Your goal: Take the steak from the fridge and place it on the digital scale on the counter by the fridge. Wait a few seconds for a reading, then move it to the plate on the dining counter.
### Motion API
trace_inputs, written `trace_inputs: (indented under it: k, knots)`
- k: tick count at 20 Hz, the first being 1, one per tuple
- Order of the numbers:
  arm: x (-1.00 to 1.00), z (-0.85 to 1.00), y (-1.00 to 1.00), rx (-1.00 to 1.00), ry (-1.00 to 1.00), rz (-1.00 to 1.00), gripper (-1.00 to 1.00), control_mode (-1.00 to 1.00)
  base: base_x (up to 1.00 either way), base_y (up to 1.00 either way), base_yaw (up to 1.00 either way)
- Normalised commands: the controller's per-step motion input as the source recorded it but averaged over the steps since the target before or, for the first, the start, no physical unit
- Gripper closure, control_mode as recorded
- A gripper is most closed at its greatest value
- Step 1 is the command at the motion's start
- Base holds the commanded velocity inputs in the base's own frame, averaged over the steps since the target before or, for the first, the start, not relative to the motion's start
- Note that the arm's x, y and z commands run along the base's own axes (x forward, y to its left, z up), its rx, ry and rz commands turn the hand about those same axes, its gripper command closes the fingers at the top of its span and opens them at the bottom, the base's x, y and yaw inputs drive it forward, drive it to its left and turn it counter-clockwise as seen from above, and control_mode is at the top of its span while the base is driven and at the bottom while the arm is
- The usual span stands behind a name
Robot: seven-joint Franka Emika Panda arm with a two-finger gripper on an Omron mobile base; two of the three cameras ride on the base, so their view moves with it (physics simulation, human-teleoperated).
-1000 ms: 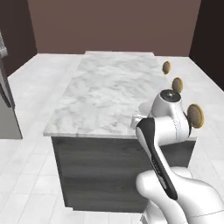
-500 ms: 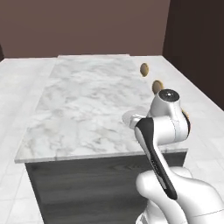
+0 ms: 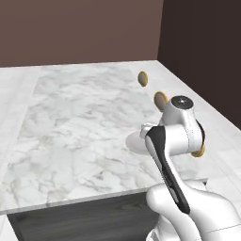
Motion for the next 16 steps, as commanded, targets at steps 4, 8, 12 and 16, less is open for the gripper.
trace_inputs:
  k: [4,8,12,16]
  knots:
    - [0.64,0.0,-0.15,0.05,0.06,-0.02,1.0,-1.0,0.0,0.0,0.0]
    - [0.97,-0.04,-0.54,0.05,0.08,0.0,1.0,-1.0,0.0,0.0,0.0]
    - [1.0,-0.2,-0.54,0.03,0.06,0.0,1.0,-1.0,0.0,0.0,0.0]
    - [1.0,-0.38,-0.26,0.0,0.04,0.0,1.0,-1.0,0.0,0.0,0.0]
